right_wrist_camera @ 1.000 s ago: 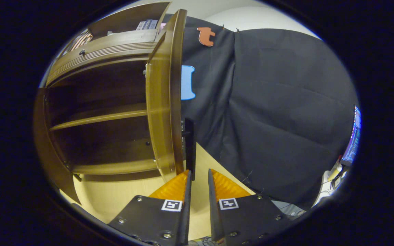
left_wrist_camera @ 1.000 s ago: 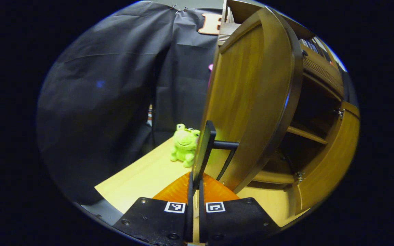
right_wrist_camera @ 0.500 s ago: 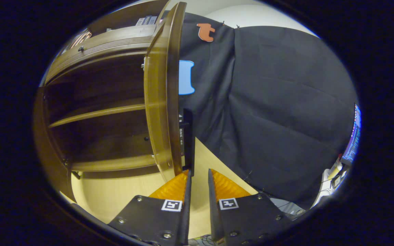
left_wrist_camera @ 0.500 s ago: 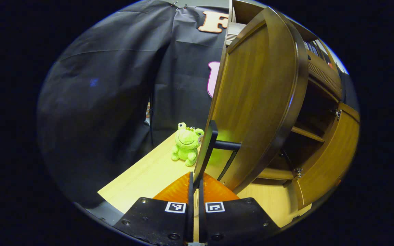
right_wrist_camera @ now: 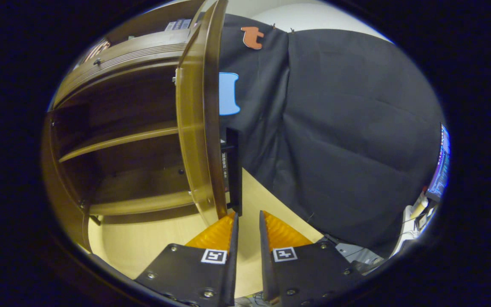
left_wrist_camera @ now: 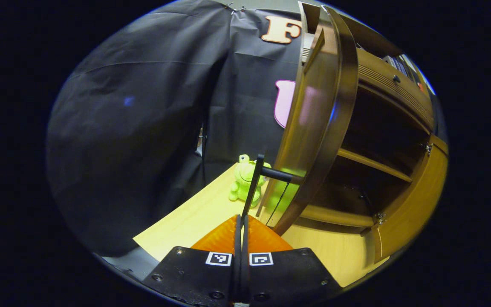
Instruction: Open the right door of the double-door shoe cabinet with the right hand, and open the left door with the left hand.
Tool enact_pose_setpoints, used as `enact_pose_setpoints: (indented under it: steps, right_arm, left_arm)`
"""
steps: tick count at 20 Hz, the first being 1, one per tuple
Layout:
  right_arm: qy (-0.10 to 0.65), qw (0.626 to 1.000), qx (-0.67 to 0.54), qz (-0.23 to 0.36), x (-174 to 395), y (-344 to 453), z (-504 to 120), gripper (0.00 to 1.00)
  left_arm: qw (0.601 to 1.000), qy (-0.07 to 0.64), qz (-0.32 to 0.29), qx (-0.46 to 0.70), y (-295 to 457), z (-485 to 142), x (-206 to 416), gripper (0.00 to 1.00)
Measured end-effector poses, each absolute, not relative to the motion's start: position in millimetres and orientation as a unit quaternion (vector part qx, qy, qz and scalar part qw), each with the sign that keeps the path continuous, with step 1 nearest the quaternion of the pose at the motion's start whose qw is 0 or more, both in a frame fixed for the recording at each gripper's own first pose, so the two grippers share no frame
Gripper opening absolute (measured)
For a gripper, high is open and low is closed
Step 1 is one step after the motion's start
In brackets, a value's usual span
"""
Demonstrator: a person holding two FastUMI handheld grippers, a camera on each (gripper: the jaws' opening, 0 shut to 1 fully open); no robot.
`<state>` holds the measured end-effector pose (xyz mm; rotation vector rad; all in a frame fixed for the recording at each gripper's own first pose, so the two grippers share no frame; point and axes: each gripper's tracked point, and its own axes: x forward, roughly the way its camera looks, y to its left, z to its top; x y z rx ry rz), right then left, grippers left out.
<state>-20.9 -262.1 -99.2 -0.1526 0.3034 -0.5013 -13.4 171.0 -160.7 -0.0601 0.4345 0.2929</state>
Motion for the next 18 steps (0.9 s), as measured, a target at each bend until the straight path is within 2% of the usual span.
enact_pose_setpoints:
  steps: [3,6,10,18]
  right_arm:
    - [0.148,0.954,-0.074,-0.249,-21.6,-262.5,-100.5,0.25]
    - [0.149,0.953,-0.076,-0.254,-20.5,-263.3,-100.5,0.25]
    - [0.150,0.952,-0.072,-0.259,-20.8,-262.9,-100.7,0.25]
    - [0.123,0.953,-0.062,-0.268,-28.5,-250.9,-90.9,0.25]
  left_arm:
    - [0.960,0.208,0.184,-0.036,180.6,-158.4,-16.5,0.01]
    - [0.957,0.211,0.189,-0.056,174.8,-161.2,-15.7,0.01]
    - [0.957,0.204,0.204,-0.023,181.2,-159.0,-18.1,0.01]
    - [0.964,0.111,0.241,0.019,167.5,-114.1,-19.3,0.01]
